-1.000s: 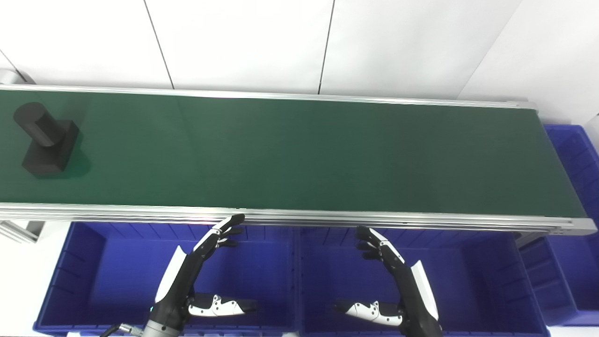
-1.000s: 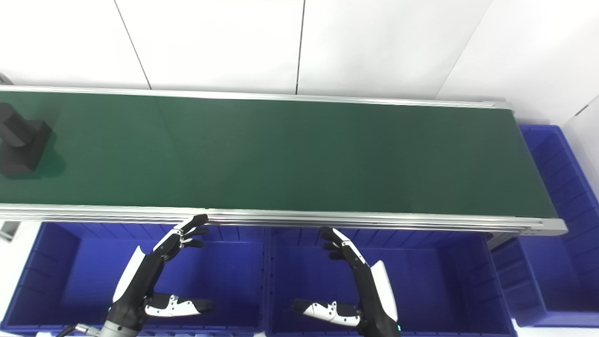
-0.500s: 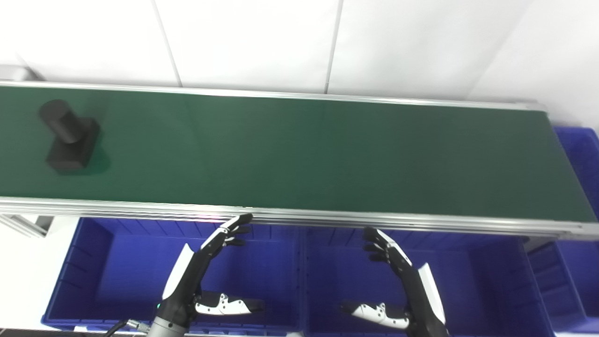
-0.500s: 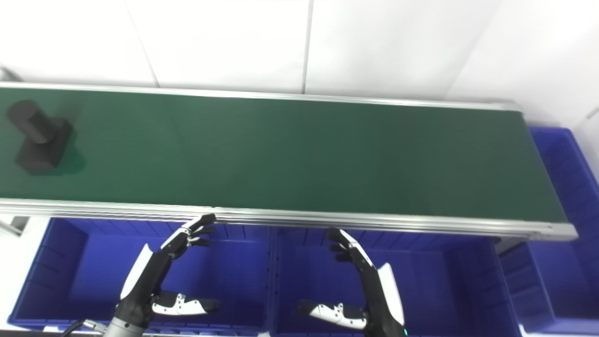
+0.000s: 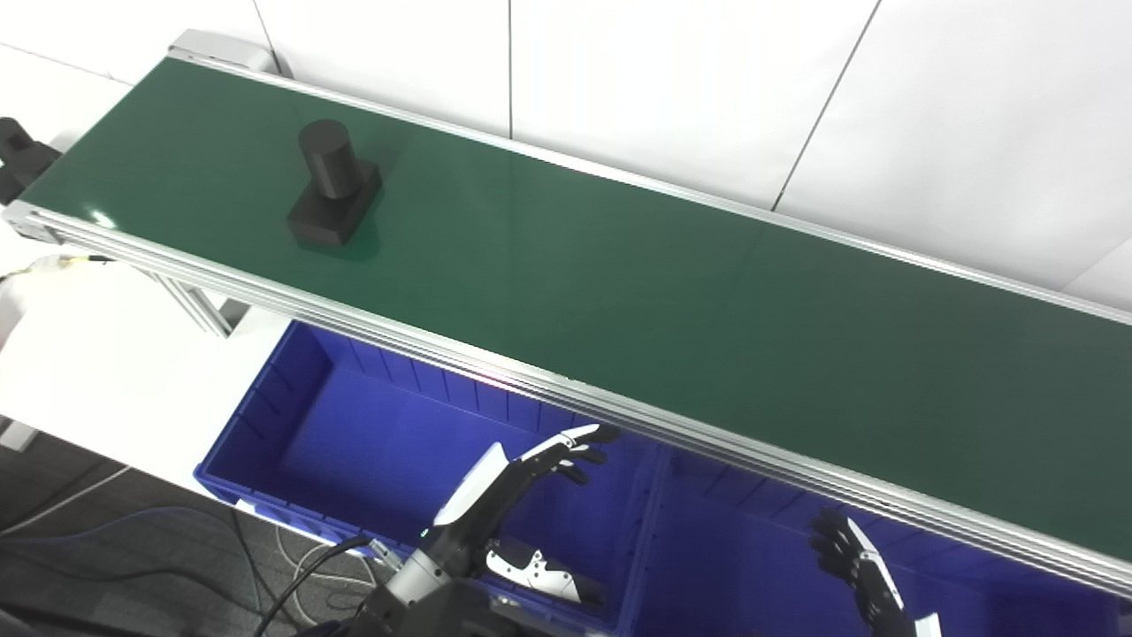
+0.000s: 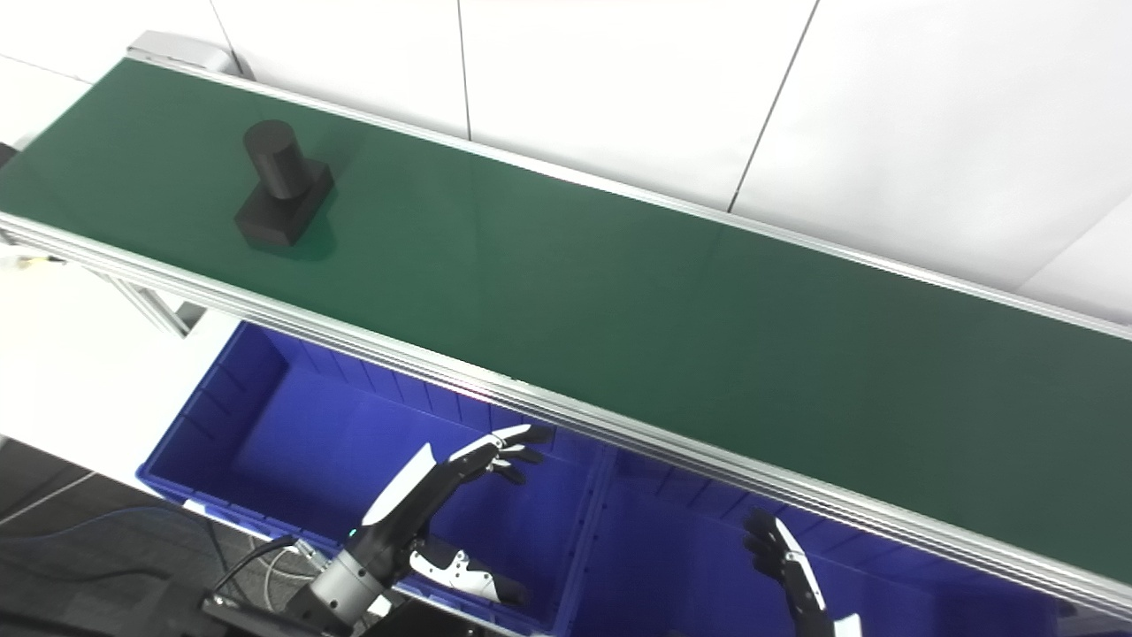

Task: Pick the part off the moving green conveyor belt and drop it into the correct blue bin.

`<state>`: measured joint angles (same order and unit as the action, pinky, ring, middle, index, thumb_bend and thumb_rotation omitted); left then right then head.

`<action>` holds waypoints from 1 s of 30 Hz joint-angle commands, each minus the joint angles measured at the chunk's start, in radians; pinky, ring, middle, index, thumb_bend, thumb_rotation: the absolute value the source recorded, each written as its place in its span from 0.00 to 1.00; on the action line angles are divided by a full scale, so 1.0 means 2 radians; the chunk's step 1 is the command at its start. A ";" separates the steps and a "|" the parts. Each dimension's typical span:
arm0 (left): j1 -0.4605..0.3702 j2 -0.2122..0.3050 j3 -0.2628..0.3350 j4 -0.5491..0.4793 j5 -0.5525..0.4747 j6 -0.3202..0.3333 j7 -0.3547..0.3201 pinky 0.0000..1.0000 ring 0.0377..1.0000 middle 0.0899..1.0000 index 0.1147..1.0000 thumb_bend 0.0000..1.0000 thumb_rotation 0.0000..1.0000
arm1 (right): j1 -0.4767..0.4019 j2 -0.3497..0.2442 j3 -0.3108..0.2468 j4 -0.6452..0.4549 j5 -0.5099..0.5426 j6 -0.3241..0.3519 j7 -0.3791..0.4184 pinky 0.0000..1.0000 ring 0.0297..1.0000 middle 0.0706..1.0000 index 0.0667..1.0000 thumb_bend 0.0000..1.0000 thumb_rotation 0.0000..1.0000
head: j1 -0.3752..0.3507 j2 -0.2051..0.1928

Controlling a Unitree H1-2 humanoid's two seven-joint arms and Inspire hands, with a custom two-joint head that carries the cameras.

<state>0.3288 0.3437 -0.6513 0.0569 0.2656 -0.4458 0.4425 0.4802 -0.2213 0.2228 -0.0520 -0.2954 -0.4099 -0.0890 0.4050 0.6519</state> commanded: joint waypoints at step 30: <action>-0.076 0.069 -0.095 0.024 0.010 -0.012 0.133 0.72 0.81 0.84 0.83 1.00 0.42 | -0.104 -0.005 -0.016 -0.197 0.055 0.020 0.014 0.67 0.73 0.78 0.83 0.90 0.42 | -0.089 -0.040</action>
<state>0.1804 0.4606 -0.8521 0.1427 0.2744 -0.4457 0.7086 0.2900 -0.2423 0.2020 -0.4200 -0.1862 -0.3787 -0.0739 0.2270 0.5706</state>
